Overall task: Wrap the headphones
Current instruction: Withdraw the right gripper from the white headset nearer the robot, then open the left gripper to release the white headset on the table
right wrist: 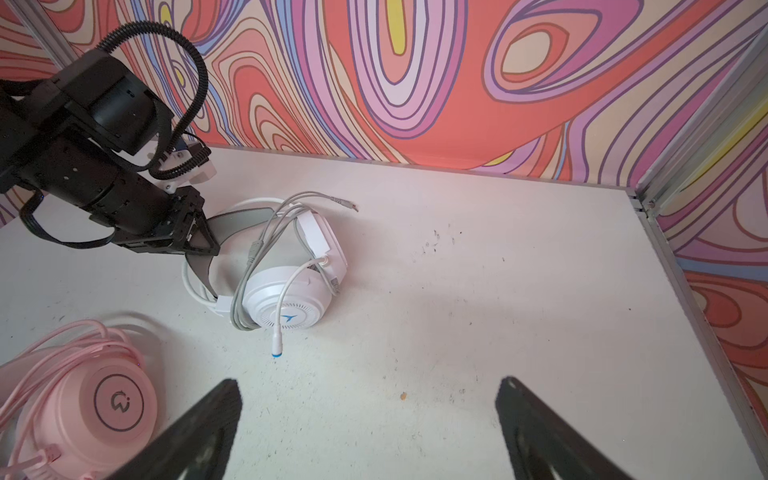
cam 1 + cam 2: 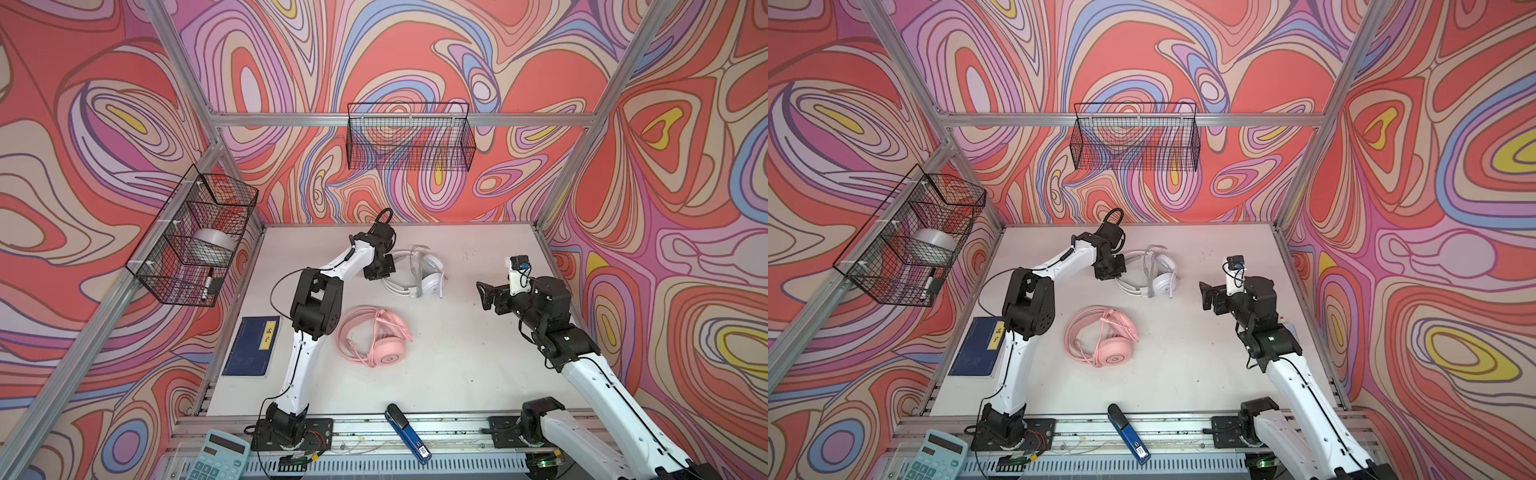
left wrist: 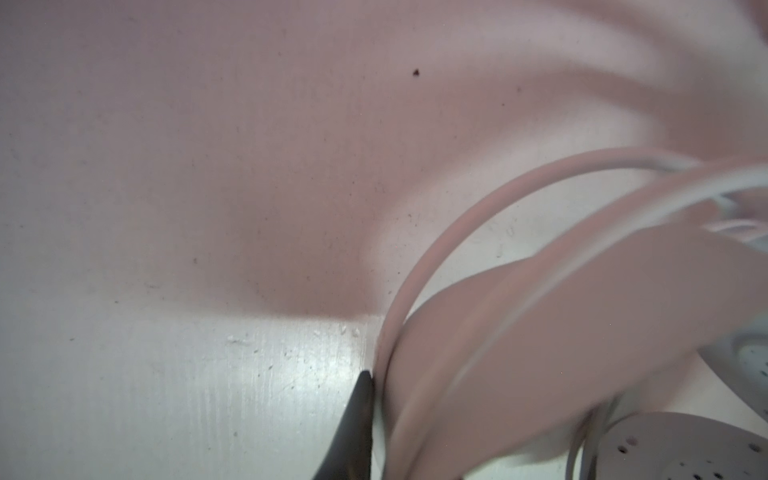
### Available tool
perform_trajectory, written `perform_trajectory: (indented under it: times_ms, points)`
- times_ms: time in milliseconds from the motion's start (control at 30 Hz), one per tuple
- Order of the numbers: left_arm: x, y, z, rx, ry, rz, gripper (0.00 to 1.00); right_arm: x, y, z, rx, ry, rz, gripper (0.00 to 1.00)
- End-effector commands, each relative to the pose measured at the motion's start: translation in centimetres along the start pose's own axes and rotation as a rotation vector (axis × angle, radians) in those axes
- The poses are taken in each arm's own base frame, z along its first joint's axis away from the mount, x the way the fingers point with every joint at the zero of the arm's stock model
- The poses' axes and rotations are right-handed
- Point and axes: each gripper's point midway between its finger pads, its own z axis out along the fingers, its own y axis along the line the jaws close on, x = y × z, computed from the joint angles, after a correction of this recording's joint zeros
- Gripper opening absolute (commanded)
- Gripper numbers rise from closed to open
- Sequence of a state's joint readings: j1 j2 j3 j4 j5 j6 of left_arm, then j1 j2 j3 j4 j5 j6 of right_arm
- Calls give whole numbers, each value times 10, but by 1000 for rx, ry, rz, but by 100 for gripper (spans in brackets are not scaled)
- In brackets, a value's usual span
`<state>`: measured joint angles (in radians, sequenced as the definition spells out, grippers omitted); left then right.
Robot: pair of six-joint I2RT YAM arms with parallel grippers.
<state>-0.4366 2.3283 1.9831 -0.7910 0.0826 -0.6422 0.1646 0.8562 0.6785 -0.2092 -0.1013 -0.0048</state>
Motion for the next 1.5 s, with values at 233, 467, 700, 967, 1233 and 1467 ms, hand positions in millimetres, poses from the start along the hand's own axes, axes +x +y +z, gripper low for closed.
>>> perform_trajectory:
  times_ms: [233, 467, 700, 967, 1233, 1467]
  points:
    - [-9, -5, 7, 40, -19, -60, 28, 6, 0, 4, -3, 21, 12, 98]
    - [-9, -6, 4, 46, -28, -66, 48, 9, 0, 6, -8, 32, 10, 99]
    - [-7, -4, 2, 42, -20, -75, 71, 9, 0, 6, -10, 39, 9, 98]
    - [-9, -1, -11, 21, -34, -72, 84, 5, 0, 4, -6, 32, -9, 98]
    - [-32, 15, -91, -80, -196, -10, 93, -18, -3, 4, 13, 37, -11, 99]
    - [-48, 40, -182, -165, -451, 83, 100, -41, -3, 9, 14, 11, -20, 98]
